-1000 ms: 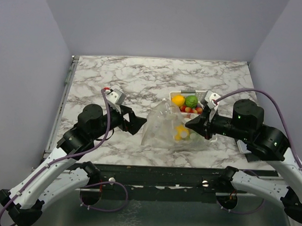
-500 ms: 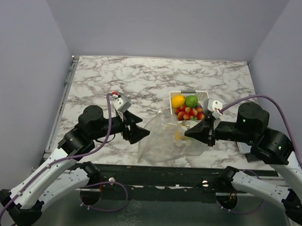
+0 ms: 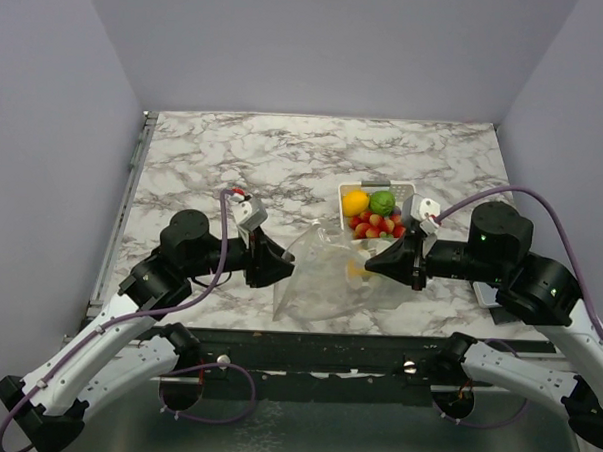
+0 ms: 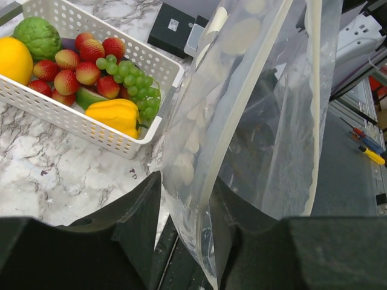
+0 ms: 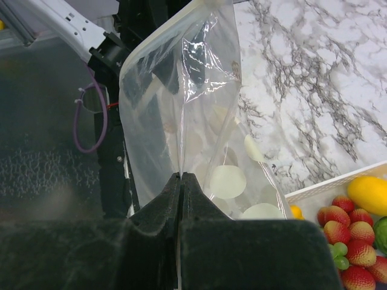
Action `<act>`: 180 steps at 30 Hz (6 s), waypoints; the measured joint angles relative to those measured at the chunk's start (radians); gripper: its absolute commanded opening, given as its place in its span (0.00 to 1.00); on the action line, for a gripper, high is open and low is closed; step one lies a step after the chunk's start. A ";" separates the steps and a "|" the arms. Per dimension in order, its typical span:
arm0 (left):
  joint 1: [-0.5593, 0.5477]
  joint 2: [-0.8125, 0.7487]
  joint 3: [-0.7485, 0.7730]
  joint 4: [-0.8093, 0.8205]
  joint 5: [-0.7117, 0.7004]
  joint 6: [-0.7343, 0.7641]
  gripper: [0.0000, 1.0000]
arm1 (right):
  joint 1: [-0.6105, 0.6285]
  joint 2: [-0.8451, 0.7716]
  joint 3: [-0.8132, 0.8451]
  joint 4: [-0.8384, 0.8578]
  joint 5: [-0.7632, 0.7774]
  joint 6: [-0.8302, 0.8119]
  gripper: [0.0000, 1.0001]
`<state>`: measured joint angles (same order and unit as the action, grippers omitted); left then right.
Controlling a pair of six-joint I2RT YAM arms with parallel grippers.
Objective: Place the food in the zip-top bag and seal the zipper
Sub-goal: Pick up the zipper food storage bag at the center of the board, then open the zipper of the food storage bag.
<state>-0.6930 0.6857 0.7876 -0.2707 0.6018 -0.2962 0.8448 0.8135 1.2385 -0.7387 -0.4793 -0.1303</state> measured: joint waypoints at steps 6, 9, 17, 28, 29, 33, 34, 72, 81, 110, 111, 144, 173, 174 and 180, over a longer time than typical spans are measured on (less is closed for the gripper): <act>0.000 0.005 -0.009 0.000 0.023 0.002 0.16 | 0.000 0.000 0.000 0.012 0.004 0.003 0.01; 0.000 0.005 -0.010 -0.001 0.027 0.003 0.00 | 0.000 0.003 0.000 0.013 0.012 0.006 0.01; 0.000 -0.004 -0.010 -0.001 0.018 0.005 0.00 | 0.000 0.006 0.000 0.014 0.041 0.010 0.01; 0.000 0.019 0.061 -0.070 -0.167 0.020 0.00 | 0.000 0.045 -0.017 0.069 0.158 0.047 0.42; 0.000 0.021 0.068 -0.078 -0.189 0.023 0.00 | 0.000 0.050 -0.020 0.075 0.174 0.049 0.46; 0.000 0.036 0.116 -0.129 -0.298 0.038 0.00 | 0.000 0.063 -0.025 0.098 0.240 0.063 0.56; 0.000 0.043 0.131 -0.139 -0.325 0.040 0.00 | 0.000 0.066 -0.025 0.105 0.256 0.067 0.58; -0.003 0.357 0.349 -0.360 -1.133 -0.144 0.00 | 0.074 0.542 0.133 0.441 0.535 0.515 0.72; -0.003 0.373 0.351 -0.360 -1.179 -0.175 0.00 | 0.105 0.670 0.223 0.458 0.573 0.531 0.72; -0.003 0.382 0.372 -0.362 -1.225 -0.196 0.00 | 0.157 0.894 0.350 0.455 0.864 0.513 0.41; -0.003 0.382 0.373 -0.363 -1.226 -0.196 0.00 | 0.157 0.894 0.349 0.456 0.881 0.511 0.38; -0.012 0.537 0.518 -0.541 -1.506 -0.050 0.00 | 0.158 0.895 0.159 0.480 1.118 0.458 0.01; -0.034 0.600 0.542 -0.569 -1.581 -0.013 0.00 | 0.150 0.893 0.120 0.538 0.952 0.497 0.29; -0.037 0.607 0.543 -0.569 -1.584 -0.013 0.00 | 0.150 0.893 0.120 0.539 0.939 0.499 0.31; -0.043 0.632 0.544 -0.568 -1.594 -0.014 0.00 | 0.150 0.874 0.120 0.553 0.879 0.505 0.41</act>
<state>-0.7357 1.3178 1.3312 -0.8391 -0.9920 -0.3099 0.9947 1.6871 1.3582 -0.1860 0.3996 0.3744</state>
